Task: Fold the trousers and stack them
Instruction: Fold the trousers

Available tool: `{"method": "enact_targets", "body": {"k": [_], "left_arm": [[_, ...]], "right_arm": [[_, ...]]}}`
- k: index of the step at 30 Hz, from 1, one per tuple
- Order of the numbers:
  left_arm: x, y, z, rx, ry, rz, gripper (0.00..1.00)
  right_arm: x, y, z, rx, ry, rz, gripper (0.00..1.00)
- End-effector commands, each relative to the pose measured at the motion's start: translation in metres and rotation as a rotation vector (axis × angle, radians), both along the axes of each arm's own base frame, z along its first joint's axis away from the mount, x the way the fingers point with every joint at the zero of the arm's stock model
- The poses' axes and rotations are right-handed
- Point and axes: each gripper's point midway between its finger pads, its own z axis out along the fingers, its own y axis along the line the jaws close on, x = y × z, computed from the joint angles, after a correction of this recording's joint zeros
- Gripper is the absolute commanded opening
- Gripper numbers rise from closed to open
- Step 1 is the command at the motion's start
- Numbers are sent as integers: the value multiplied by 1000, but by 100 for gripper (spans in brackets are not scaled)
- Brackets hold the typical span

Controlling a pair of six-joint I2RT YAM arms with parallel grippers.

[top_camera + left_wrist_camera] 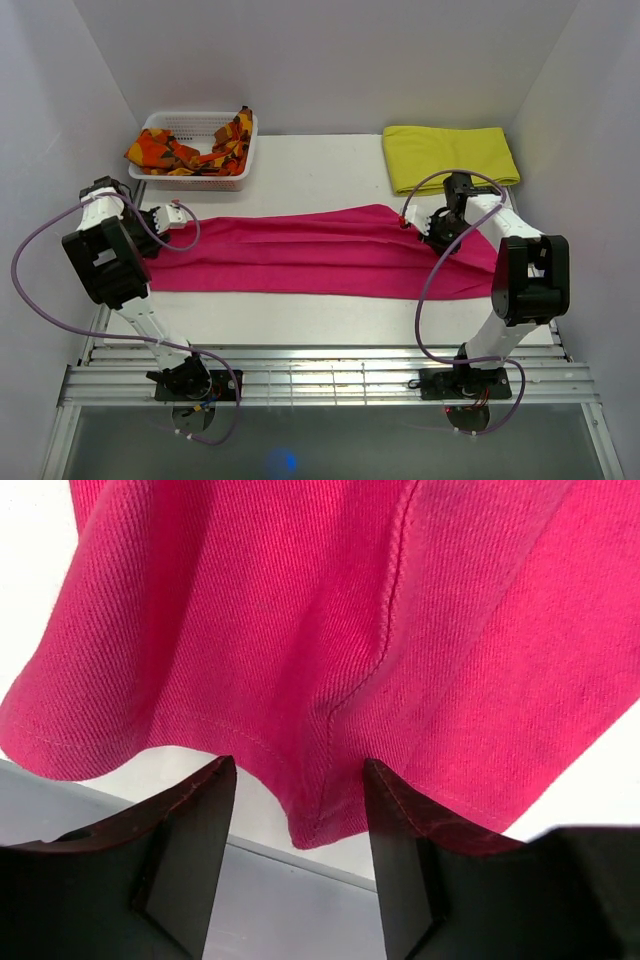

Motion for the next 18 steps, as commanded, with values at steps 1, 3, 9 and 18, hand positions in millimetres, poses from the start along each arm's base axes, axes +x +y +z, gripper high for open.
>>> {"method": "enact_targets", "body": {"k": [1,3,9,18], "left_arm": [[9,9,6,43,-43,-47,63],[2,10,2,53,-9,-56,52],[-13,9,12,30,-8,-49,2],[-55,13,43,40,-161,-38,0]], "right_arm": [[4,-6,1,-35,-23,8,10],[6,-7,4,-39,-30,7,8],[6,-7,23,-34,-61,5,8],[-32,-13,30,-30,-54,83,8]]}}
